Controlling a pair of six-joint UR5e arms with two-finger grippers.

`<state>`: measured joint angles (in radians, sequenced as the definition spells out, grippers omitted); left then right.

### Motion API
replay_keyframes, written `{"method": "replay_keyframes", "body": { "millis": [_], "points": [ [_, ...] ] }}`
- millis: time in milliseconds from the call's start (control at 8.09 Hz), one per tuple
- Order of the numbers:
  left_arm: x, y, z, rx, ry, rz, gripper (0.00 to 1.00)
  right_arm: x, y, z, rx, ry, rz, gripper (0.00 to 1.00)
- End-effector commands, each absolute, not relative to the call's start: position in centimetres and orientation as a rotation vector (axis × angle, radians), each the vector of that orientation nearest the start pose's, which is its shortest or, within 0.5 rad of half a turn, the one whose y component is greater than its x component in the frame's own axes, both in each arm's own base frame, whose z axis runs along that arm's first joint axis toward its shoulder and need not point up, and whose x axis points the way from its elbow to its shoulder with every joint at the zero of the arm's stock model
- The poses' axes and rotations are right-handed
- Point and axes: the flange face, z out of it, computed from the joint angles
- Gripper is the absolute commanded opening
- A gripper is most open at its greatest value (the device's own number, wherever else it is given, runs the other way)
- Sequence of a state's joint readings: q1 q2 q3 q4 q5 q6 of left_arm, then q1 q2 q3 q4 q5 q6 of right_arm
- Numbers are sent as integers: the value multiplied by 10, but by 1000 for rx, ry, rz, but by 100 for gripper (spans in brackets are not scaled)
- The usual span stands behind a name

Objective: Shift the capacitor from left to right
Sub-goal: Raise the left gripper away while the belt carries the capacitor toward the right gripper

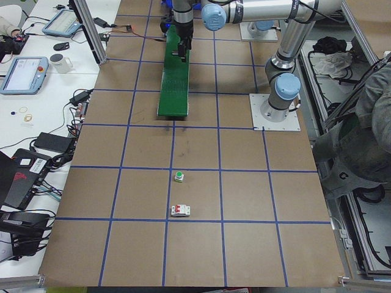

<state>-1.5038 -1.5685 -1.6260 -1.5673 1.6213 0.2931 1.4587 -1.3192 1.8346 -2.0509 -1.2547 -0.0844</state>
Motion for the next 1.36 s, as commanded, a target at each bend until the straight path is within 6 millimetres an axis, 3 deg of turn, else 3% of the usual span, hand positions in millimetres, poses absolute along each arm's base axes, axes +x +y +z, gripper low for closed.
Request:
{"method": "replay_keyframes", "body": {
  "millis": [0, 1236],
  "points": [
    [-96, -493, 461, 356, 3079, 94, 100, 103, -558, 282, 47, 2823, 8, 100],
    [-94, -496, 459, 340, 3059, 94, 100, 103, -557, 281, 48, 2823, 13, 100]
  ]
}}
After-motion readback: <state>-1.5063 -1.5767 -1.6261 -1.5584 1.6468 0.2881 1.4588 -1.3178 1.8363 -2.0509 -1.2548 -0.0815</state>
